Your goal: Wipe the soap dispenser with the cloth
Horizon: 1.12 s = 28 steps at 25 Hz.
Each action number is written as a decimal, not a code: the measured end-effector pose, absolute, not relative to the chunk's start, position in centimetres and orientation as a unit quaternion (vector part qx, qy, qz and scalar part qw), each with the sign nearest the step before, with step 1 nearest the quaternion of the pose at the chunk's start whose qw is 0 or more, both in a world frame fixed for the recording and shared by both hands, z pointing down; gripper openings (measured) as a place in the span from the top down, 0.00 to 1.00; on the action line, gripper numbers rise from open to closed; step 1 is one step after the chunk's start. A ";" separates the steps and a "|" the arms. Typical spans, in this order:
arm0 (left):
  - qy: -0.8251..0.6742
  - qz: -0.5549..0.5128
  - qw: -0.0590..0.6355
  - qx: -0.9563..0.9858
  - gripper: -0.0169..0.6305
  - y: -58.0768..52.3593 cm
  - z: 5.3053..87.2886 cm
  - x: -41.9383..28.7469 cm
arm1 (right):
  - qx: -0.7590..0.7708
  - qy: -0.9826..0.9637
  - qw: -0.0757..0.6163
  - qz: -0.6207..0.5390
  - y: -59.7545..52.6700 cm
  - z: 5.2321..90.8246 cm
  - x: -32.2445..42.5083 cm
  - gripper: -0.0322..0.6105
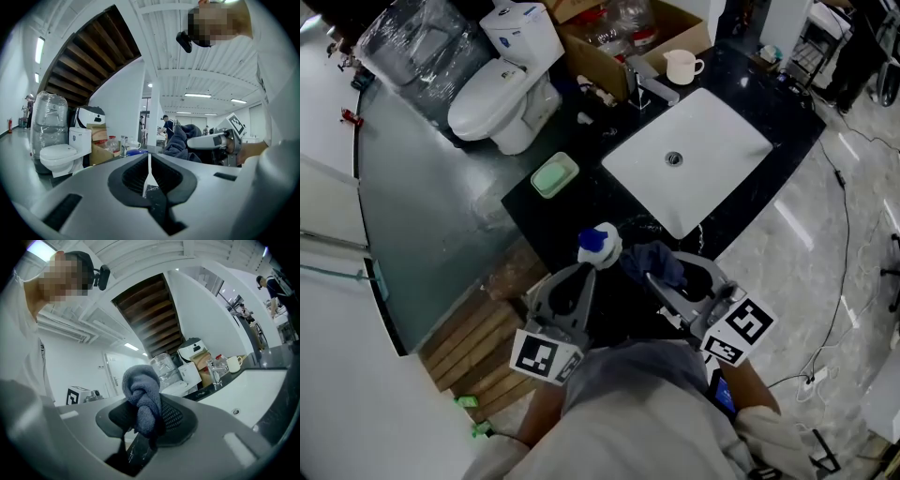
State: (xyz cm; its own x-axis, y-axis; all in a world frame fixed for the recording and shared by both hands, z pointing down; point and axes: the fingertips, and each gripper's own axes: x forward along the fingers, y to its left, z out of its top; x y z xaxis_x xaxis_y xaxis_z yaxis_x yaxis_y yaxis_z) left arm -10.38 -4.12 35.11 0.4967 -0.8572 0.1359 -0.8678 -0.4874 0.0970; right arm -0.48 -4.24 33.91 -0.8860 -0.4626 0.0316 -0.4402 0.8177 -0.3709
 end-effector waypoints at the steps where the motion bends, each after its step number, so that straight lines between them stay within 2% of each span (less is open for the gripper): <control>1: -0.506 0.032 0.077 0.859 0.96 -4.3 35.3 -10.6 | -0.236 0.952 0.031 -0.190 -4.3 34.2 -0.5 0.77; 10: -0.516 0.056 0.084 0.851 0.95 -5.1 37.1 -12.2 | -0.228 0.951 0.029 -0.208 -3.7 35.3 -1.2 0.77; 12: -0.505 0.068 0.078 0.857 0.82 -5.5 37.2 -11.9 | -0.224 0.951 0.025 -0.210 -3.7 35.4 -1.5 0.77; 17: -0.485 0.088 0.071 0.867 0.74 -7.2 37.7 -11.2 | -0.211 0.954 0.015 -0.213 -3.5 35.9 -2.4 0.77; 28: -0.467 0.110 0.032 0.877 0.73 -9.9 37.5 -9.4 | -0.218 0.953 0.003 -0.211 -4.1 36.7 -2.1 0.77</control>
